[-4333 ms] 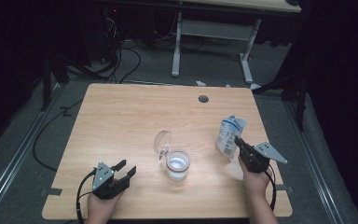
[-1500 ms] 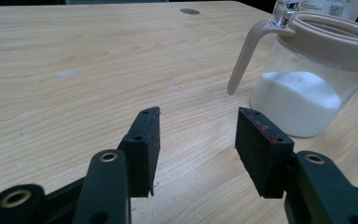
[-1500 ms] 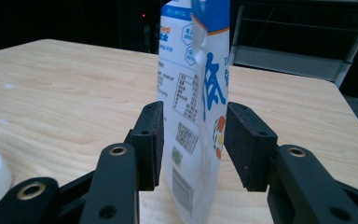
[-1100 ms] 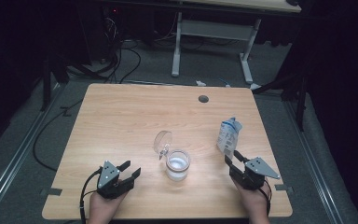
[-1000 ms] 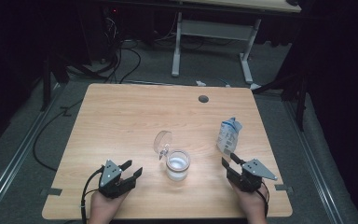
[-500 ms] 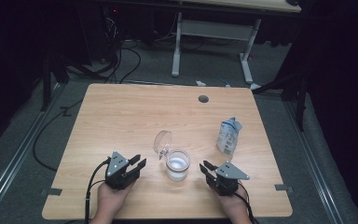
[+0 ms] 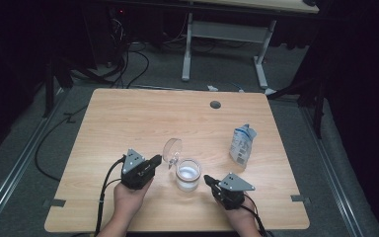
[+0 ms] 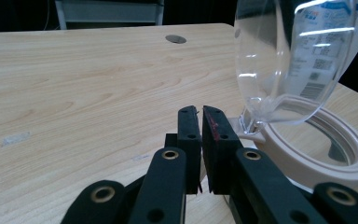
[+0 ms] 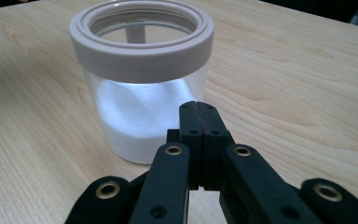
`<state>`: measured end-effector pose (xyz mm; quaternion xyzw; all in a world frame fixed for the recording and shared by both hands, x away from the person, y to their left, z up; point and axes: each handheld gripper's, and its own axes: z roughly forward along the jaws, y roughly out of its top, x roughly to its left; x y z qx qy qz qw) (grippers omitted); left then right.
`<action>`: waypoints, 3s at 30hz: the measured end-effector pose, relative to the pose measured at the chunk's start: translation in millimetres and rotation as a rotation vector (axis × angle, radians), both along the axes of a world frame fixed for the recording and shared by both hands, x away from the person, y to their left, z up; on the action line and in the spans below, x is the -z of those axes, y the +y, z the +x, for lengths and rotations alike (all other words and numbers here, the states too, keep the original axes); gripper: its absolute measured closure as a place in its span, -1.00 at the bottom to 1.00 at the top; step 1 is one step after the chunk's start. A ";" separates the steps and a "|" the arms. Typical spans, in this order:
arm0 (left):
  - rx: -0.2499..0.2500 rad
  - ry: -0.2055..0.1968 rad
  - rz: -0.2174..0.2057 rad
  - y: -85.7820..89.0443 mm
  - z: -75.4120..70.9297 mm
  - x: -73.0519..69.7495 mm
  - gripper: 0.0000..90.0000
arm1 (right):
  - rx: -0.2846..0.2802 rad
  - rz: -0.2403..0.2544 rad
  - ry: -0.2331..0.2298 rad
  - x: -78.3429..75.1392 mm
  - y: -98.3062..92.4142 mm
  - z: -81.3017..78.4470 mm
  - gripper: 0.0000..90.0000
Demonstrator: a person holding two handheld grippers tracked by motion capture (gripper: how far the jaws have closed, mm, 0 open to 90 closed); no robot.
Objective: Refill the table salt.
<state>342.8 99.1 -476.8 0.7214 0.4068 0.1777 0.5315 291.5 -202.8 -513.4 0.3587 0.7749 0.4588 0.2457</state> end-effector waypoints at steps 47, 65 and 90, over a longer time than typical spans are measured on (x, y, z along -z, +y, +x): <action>0.045 -0.019 0.005 -16.2 -10.1 -0.4 0.98 | -0.031 -0.023 -0.010 1.8 10.4 -3.7 1.00; -0.099 0.018 0.149 74.7 -39.8 29.5 0.86 | 0.042 -0.014 -0.025 -6.5 -6.5 3.0 1.00; -0.179 0.014 0.113 101.6 -46.1 36.9 0.44 | 0.036 -0.004 -0.032 -10.3 10.7 26.8 1.00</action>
